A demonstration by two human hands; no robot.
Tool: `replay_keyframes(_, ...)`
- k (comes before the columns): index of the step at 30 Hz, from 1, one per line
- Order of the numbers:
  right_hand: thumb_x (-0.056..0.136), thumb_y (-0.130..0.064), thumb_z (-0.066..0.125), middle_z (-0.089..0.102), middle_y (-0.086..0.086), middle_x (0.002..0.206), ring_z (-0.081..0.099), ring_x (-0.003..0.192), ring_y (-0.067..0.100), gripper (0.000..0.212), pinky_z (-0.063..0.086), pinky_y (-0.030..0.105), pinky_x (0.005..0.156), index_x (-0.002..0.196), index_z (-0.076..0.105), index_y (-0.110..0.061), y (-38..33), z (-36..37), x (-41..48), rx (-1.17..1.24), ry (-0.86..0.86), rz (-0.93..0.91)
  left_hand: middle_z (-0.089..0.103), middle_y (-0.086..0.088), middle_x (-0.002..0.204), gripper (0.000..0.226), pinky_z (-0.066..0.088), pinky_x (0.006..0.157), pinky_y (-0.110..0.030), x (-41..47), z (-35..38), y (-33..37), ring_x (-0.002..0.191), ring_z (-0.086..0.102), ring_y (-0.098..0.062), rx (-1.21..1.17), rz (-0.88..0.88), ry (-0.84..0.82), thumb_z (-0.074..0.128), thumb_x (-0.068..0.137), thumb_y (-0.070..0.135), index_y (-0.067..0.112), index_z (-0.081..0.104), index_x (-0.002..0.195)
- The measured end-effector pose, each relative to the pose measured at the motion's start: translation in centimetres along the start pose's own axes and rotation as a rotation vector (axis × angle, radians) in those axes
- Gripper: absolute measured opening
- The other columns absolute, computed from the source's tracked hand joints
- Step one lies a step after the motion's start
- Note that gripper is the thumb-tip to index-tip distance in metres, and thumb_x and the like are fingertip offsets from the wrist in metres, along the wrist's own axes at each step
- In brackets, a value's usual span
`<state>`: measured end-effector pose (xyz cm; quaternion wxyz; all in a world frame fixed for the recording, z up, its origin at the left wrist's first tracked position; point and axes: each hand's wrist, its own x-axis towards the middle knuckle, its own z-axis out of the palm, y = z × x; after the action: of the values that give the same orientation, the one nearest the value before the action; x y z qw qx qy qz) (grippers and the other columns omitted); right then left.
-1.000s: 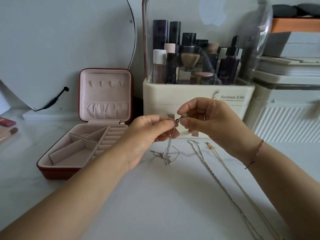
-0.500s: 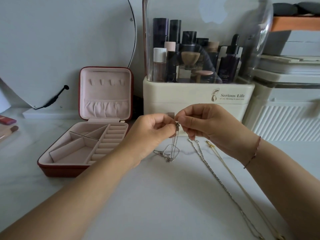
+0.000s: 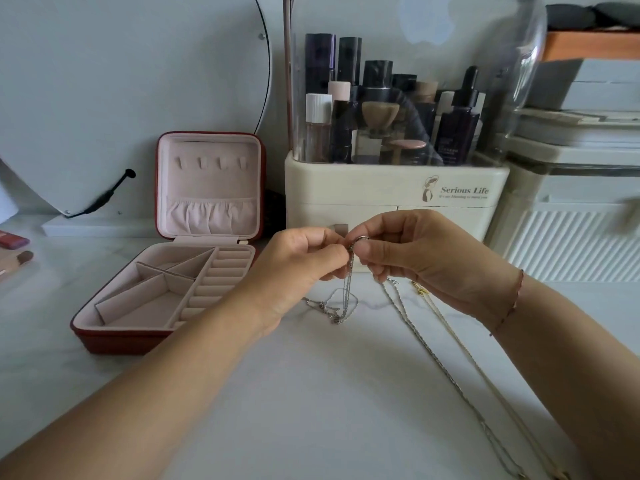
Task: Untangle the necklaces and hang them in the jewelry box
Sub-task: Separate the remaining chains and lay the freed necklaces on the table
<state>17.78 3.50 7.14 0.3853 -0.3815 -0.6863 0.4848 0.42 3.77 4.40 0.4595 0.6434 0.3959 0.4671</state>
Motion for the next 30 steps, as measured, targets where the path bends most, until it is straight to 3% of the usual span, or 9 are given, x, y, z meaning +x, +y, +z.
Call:
replay_keyframes(6, 0.074, -0.033, 0.065, 0.059, 0.004, 0.060, 0.049, 0.050, 0.013, 0.050, 0.045, 0.021, 0.052, 0.092, 0.059, 0.013, -0.34, 0.50, -0.21, -0.019, 0.017, 0.011, 0.064, -0.018, 0.083, 0.038, 0.047, 0.075, -0.026, -0.19, -0.20, 0.07, 0.072, 0.057, -0.012, -0.037, -0.025, -0.115, 0.062, 0.059, 0.032, 0.003, 0.069, 0.082)
replay_keyframes(9, 0.075, -0.033, 0.064, 0.058, 0.005, 0.060, 0.049, 0.051, 0.013, 0.049, 0.045, 0.022, 0.052, 0.092, 0.059, 0.014, -0.33, 0.63, -0.19, -0.011, 0.023, 0.004, 0.065, -0.026, 0.088, 0.022, 0.047, 0.075, -0.025, -0.23, -0.09, 0.14, 0.072, 0.058, -0.011, -0.032, -0.036, -0.097, 0.063, 0.064, 0.025, 0.008, 0.069, 0.077)
replay_keyframes(14, 0.077, -0.028, 0.063, 0.058, 0.003, 0.062, 0.050, 0.052, 0.011, 0.048, 0.046, 0.020, 0.053, 0.099, 0.060, 0.015, -0.21, 0.62, -0.09, 0.046, 0.015, -0.004, 0.064, -0.016, 0.085, 0.018, 0.047, 0.078, -0.027, -0.10, -0.32, 0.10, 0.076, 0.057, -0.014, -0.054, -0.063, -0.070, 0.059, 0.068, 0.020, 0.007, 0.069, 0.076)
replay_keyframes(18, 0.078, -0.019, 0.062, 0.059, 0.004, 0.067, 0.052, 0.056, 0.012, 0.032, 0.048, 0.019, 0.057, 0.101, 0.067, 0.002, -0.26, 0.22, -0.11, 0.092, -0.029, 0.012, 0.065, -0.013, 0.086, 0.029, 0.050, 0.075, -0.025, -0.05, -0.42, -0.02, 0.076, 0.059, -0.014, -0.115, -0.088, -0.072, 0.065, 0.059, 0.029, 0.007, 0.071, 0.078)
replay_keyframes(21, 0.086, -0.007, 0.059, 0.058, 0.006, 0.067, 0.050, 0.059, 0.014, 0.017, 0.047, 0.020, 0.058, 0.099, 0.070, -0.004, -0.16, 0.12, -0.03, 0.073, -0.020, 0.022, 0.065, -0.011, 0.079, 0.026, 0.051, 0.072, -0.025, 0.04, -0.33, -0.03, 0.071, 0.060, -0.014, -0.118, -0.114, -0.073, 0.060, 0.067, 0.021, 0.000, 0.068, 0.080)
replay_keyframes(26, 0.091, -0.002, 0.053, 0.055, 0.006, 0.067, 0.045, 0.061, 0.015, 0.019, 0.043, 0.020, 0.057, 0.097, 0.071, -0.005, -0.06, 0.09, 0.01, 0.092, -0.006, 0.025, 0.065, -0.005, 0.067, 0.016, 0.051, 0.068, -0.024, -0.03, -0.11, 0.40, 0.065, 0.061, -0.013, -0.150, -0.132, -0.066, 0.057, 0.070, 0.015, 0.016, 0.070, 0.061)
replay_keyframes(30, 0.091, -0.003, 0.052, 0.054, 0.004, 0.065, 0.045, 0.057, 0.011, 0.020, 0.042, 0.018, 0.056, 0.096, 0.072, -0.006, -0.07, -0.09, -0.04, 0.097, -0.031, 0.010, 0.069, -0.005, 0.077, 0.021, 0.047, 0.073, -0.027, 0.07, -0.18, 0.37, 0.074, 0.063, -0.013, -0.182, -0.143, -0.079, 0.047, 0.089, 0.006, 0.008, 0.068, 0.086)
